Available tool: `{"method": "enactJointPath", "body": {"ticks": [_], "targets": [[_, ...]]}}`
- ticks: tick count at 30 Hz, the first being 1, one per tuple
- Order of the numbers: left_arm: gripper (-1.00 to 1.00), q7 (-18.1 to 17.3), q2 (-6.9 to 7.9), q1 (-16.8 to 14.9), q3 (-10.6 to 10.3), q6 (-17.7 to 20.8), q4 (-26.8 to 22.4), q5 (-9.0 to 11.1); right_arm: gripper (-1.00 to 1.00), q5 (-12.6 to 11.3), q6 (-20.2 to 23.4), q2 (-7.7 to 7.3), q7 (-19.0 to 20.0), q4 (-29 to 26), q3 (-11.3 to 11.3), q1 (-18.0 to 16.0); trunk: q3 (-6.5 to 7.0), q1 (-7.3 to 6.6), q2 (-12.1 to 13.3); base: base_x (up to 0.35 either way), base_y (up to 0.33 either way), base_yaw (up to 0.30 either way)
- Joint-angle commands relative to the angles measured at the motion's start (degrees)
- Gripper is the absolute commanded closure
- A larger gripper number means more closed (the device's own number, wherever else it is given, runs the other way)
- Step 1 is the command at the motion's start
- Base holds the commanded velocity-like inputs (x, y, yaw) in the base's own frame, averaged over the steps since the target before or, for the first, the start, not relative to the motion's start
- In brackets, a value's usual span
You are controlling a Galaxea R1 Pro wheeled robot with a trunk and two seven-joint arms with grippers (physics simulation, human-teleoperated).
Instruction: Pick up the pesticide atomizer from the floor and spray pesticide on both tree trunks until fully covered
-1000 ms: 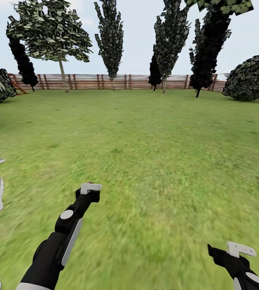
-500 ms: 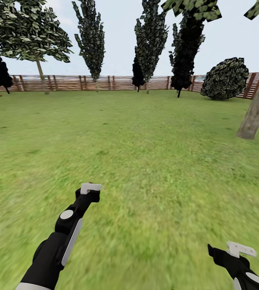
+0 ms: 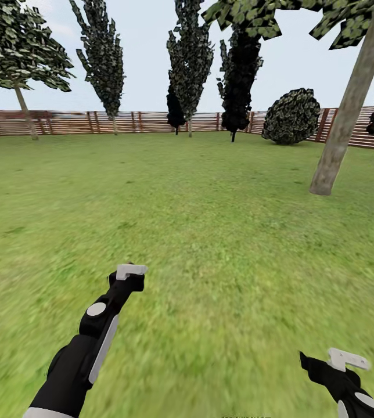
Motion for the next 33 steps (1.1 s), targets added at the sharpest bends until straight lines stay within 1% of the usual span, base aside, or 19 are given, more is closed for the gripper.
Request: {"method": "enactJointPath", "body": {"ticks": [1,5,10,33], "targets": [[1.0,0.0,0.0,0.0,0.0,0.0,0.0,0.0,-1.0,0.0,0.0,0.0,0.0,0.0,0.0,0.0,0.03,0.0,0.0,0.008,0.0,-0.259],[1.0,0.0,0.01,0.0,0.0,0.1,0.0,0.0,-1.0,0.0,0.0,0.0,0.0,0.0,0.0,0.0,0.14,0.0,0.0,0.143,-0.001,-0.259],[1.0,0.0,0.01,0.0,0.0,0.1,0.0,0.0,-1.0,0.0,0.0,0.01,0.0,0.0,0.0,0.0,0.28,0.0,0.0,0.31,-0.093,-0.259],[1.0,0.0,0.0,0.0,0.0,0.1,0.0,0.0,-1.0,0.0,0.0,-0.01,0.0,0.0,0.0,0.0,0.91,0.0,0.0,0.31,-0.167,-0.259]]}}
